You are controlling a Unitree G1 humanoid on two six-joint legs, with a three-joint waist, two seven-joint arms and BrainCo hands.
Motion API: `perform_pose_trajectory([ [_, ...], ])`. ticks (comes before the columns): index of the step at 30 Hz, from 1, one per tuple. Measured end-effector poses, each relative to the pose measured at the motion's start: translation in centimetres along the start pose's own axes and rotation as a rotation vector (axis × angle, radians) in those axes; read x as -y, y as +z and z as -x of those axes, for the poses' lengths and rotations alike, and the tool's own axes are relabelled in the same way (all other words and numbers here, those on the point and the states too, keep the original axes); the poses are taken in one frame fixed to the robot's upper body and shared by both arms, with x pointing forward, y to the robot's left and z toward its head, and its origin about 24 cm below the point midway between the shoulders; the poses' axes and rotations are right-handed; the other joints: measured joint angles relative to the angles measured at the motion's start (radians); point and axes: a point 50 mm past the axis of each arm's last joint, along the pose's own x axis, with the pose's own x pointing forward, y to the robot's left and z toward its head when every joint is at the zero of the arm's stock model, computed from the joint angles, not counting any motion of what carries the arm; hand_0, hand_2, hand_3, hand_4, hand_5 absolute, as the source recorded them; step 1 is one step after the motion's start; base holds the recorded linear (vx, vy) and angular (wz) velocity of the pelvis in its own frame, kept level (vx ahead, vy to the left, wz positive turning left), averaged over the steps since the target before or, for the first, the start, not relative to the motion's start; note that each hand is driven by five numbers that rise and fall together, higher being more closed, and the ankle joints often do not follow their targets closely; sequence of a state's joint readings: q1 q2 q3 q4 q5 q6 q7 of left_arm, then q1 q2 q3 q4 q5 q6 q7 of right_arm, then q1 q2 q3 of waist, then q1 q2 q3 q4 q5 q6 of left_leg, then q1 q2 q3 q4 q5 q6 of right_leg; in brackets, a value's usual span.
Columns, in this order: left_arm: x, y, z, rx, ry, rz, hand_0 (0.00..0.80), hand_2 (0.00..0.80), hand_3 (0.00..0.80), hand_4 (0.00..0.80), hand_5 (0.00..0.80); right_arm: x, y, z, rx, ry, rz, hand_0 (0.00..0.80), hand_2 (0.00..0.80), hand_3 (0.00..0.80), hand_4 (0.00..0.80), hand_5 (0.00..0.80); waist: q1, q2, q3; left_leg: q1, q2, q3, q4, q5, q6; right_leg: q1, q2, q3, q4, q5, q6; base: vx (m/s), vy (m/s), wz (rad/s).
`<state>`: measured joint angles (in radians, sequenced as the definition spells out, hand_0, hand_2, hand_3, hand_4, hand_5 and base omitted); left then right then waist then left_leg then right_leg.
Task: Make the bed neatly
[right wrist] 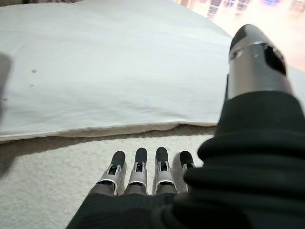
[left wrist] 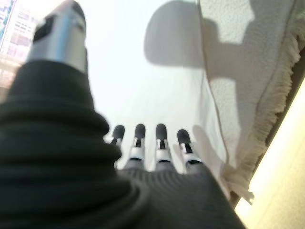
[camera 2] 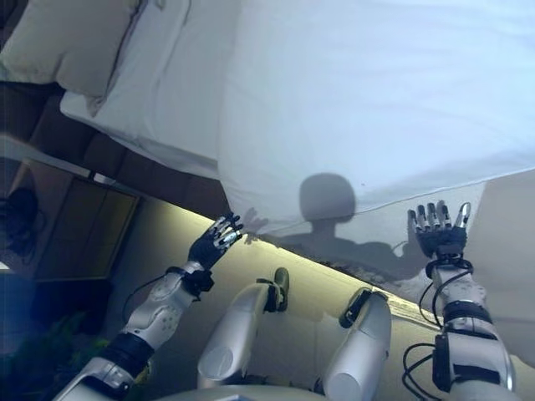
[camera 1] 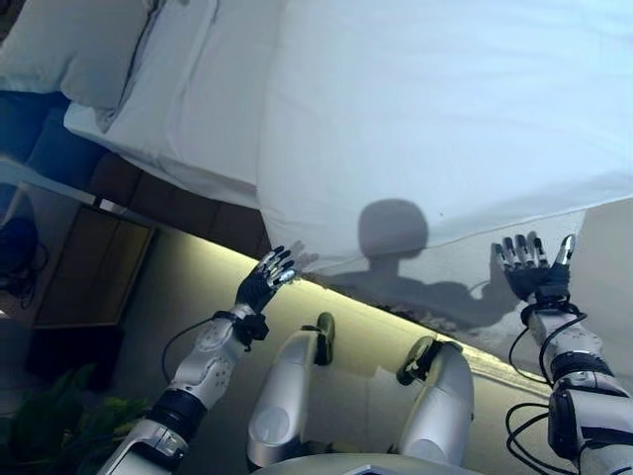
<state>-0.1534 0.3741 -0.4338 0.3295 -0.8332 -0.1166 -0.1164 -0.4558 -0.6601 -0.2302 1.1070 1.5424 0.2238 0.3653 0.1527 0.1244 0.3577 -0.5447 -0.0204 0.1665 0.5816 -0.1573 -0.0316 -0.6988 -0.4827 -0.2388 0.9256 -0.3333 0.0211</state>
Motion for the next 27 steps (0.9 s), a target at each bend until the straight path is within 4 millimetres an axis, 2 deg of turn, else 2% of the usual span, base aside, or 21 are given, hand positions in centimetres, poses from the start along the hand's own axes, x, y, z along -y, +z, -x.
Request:
perform_pose_trajectory([
  [4, 0.6, -1.3, 0.4, -0.031, -0.015, 0.04, 0.0, 0.0, 0.0, 0.0, 0.0, -1.0, 1.3, -0.3, 0.009, 0.022, 0.018, 0.0, 0.0, 0.0, 0.0, 0.0, 0.001, 0.028, -0.006, 0.008, -0.008, 0.017, -0.023, 0.017, 0.004, -0.008, -0.011, 0.014, 0.003, 0.006, 0.0, 0.04, 0.054, 0.06],
  [12, 1.2, -2.0, 0.9, -0.036, -0.036, 0.068, 0.0, 0.0, 0.0, 0.0, 0.0, -2.2, 2.1, -0.6, -0.002, 0.046, 0.019, 0.0, 0.0, 0.0, 0.0, 0.0, 0.001, 0.046, -0.009, 0.01, -0.013, 0.024, -0.041, 0.028, 0.002, -0.017, -0.02, 0.019, 0.012, -0.003, -0.001, 0.033, 0.043, 0.04],
  [20, 1.4, -1.7, 0.9, -0.022, -0.045, 0.085, 0.0, 0.0, 0.0, 0.0, 0.0, -2.7, 1.9, -0.9, -0.033, 0.053, 0.041, 0.0, 0.0, 0.0, 0.0, 0.0, 0.004, 0.061, -0.009, 0.011, -0.022, 0.024, -0.041, 0.03, 0.003, -0.02, -0.034, 0.021, 0.025, -0.008, 0.001, 0.021, 0.043, 0.04],
  [27, 1.4, -2.1, 1.2, -0.018, -0.045, 0.092, 0.0, 0.0, 0.0, 0.0, 0.0, -2.4, 1.5, -0.9, -0.045, 0.034, 0.04, 0.0, 0.0, 0.0, 0.0, 0.0, 0.002, 0.067, -0.01, 0.01, -0.026, 0.024, -0.049, 0.042, 0.002, -0.022, -0.041, 0.027, 0.036, -0.016, 0.003, -0.006, 0.018, 0.08],
])
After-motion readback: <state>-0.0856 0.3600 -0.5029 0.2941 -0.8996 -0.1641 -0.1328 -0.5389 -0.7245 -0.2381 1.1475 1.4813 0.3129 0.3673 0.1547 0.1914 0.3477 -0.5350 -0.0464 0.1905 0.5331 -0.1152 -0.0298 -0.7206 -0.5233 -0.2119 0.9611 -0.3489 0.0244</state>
